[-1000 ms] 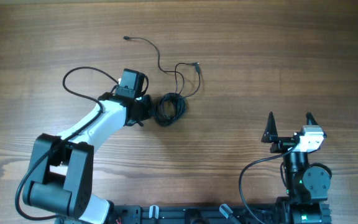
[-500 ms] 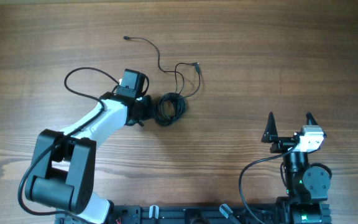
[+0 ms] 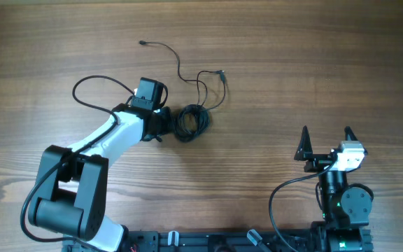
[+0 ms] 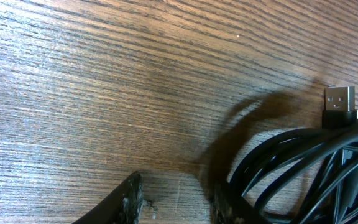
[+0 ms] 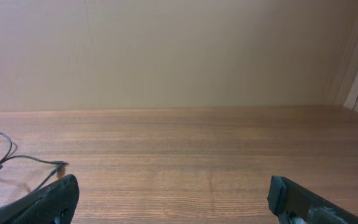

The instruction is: Untangle cables

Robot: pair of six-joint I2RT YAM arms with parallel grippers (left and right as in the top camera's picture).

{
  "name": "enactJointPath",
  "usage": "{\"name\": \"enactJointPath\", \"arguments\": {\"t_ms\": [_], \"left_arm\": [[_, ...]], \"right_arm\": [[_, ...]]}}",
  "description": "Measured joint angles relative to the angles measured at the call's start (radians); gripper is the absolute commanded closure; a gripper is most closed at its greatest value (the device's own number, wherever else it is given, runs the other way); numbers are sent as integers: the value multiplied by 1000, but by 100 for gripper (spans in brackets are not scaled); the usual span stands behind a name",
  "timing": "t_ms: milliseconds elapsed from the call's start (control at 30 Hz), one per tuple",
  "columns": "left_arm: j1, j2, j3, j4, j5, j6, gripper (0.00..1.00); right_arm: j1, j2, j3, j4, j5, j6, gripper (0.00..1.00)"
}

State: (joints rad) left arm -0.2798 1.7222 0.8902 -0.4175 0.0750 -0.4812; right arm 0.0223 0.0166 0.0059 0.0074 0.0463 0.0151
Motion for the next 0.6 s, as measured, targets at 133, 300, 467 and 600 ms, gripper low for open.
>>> {"name": "enactJointPath", "arguments": {"t_ms": [133,300,467,600], "left_arm": [[0,0,0,0,0,0,59],[-2,0,0,4,1,0,56],[-2,0,0,6,1,0,52],[-2,0,0,21,0,0,49]], "right_arm": [[0,0,0,0,0,0,0],[0,0,0,0,0,0,0],[0,0,0,0,0,0,0],[0,0,0,0,0,0,0]]}}
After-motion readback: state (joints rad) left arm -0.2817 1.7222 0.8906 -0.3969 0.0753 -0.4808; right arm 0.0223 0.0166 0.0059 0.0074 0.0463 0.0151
